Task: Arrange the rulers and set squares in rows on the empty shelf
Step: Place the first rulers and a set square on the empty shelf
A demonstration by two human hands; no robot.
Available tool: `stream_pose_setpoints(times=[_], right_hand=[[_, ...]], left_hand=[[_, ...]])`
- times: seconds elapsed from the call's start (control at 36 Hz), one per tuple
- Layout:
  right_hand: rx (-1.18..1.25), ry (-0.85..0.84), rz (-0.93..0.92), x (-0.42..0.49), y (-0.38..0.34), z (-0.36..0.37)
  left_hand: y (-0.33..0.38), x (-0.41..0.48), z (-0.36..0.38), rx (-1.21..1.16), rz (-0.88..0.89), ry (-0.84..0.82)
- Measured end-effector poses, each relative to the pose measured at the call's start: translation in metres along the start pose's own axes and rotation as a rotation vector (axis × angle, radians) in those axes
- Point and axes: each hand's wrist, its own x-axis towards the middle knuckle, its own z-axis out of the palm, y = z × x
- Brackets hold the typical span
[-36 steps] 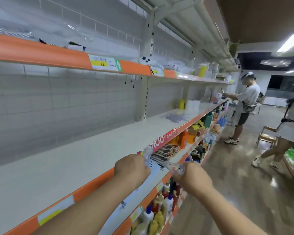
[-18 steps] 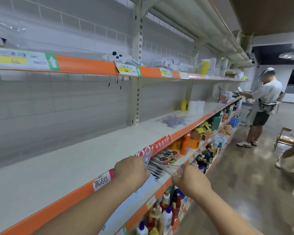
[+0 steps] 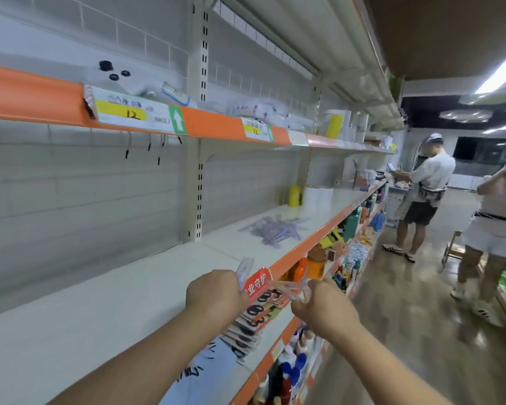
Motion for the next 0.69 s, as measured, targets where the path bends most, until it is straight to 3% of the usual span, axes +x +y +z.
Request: stream_pose_setpoints(times=[0.33, 0.69], right_hand=[[-0.006, -0.068, -0.119, 0.079, -0.015, 0.03], [0.017, -0.147, -0.278, 0.18, -0.036, 0.055]], left_hand=[[-0.017, 0.053, 0.021, 0.046, -0.047, -0.005], [-0.04, 0.11, 0.031, 0.093, -0.287, 0.017]])
